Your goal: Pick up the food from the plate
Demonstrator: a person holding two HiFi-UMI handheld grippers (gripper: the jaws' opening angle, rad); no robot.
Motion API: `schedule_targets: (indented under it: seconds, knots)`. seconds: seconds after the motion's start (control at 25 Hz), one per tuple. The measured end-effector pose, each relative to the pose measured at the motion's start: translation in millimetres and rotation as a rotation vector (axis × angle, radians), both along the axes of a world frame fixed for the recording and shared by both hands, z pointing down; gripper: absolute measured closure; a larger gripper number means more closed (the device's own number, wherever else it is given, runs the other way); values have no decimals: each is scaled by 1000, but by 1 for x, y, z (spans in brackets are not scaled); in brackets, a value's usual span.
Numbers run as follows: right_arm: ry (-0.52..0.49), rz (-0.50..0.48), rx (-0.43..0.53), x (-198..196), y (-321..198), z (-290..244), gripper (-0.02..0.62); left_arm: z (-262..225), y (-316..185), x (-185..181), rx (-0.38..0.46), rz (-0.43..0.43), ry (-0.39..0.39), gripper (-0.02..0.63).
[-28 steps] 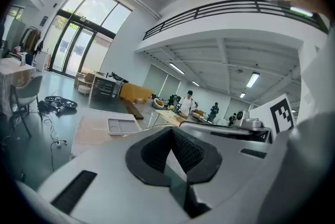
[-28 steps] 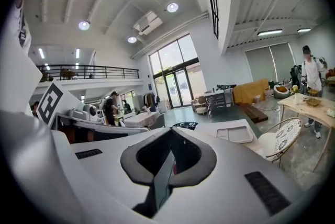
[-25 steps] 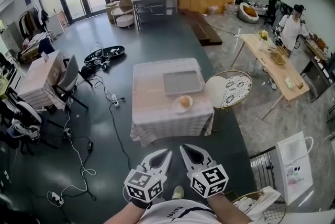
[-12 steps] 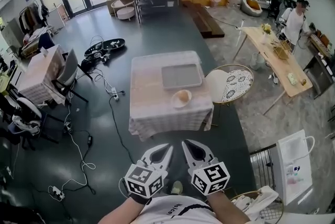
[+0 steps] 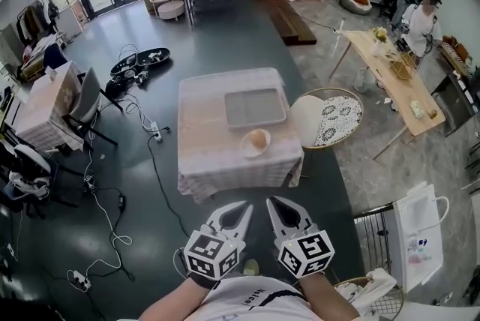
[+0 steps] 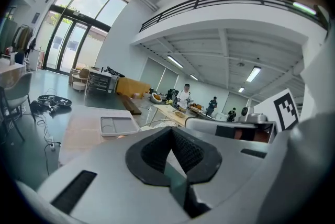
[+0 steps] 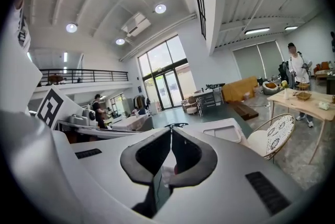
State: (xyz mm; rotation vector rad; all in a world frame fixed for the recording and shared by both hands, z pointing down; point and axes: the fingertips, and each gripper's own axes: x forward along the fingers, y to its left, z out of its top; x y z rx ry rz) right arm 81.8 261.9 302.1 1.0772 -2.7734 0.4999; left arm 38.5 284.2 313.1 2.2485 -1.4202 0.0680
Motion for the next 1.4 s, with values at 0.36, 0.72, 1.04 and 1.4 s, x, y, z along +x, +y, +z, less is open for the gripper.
schedule_targets:
  seconds: [0.36,0.72,1.04,1.4]
  knots:
    - [33,101,-32,-19,-85,19,578,29,-87,-21,-25,106,-36,600]
    - [67,205,-59,-43,-161,33,578,65,-171,-49,-40,204,-91,600]
    - [47,253,-95,-38,-201,47,578,103,-215,-47,-65,304,-140,600]
    - [-15,194,-140,-44,-263,77,578,144,-263,-35,-97,429,-209,600]
